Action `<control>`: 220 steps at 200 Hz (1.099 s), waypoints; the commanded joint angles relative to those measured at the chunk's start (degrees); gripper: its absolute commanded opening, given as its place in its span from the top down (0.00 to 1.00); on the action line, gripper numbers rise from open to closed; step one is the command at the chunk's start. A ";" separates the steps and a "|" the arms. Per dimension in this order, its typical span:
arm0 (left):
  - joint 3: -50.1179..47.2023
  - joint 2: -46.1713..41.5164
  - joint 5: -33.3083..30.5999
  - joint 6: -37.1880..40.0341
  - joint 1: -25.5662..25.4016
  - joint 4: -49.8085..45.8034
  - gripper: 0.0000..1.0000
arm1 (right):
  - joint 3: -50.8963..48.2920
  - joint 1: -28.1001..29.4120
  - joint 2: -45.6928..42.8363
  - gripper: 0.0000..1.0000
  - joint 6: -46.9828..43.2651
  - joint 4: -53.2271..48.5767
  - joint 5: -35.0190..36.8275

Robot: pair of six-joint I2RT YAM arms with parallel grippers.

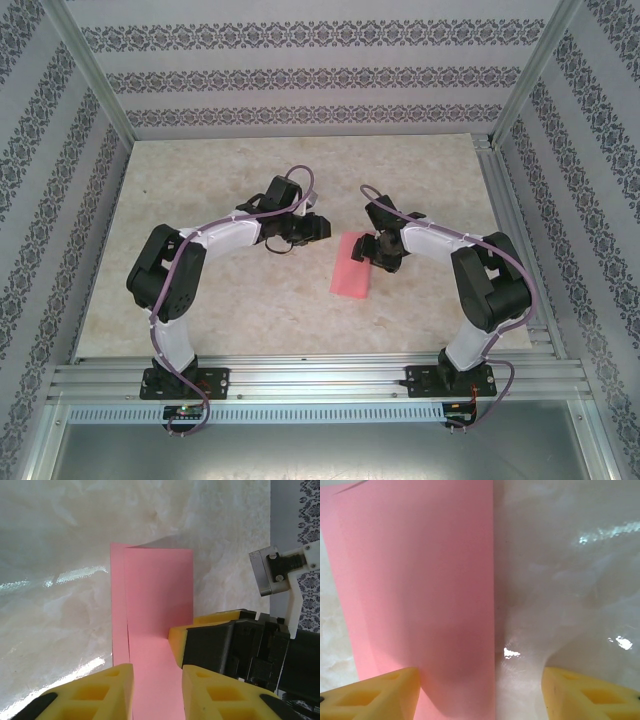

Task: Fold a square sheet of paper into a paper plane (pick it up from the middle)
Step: Fold the square sheet of paper in half at the center of the table, then hold the square sheet of paper at the center of the table.

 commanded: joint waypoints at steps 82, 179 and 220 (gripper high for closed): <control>3.61 4.63 2.30 -1.16 -1.56 1.39 0.81 | -0.74 0.22 -0.42 0.36 0.84 5.77 -1.74; 4.01 5.53 2.02 -1.72 -2.18 1.33 0.84 | 0.49 0.07 0.10 0.35 -7.29 3.15 -5.18; 4.27 6.30 2.20 -2.17 -2.41 1.35 0.85 | 0.22 -0.87 0.77 0.36 -3.92 4.83 -3.97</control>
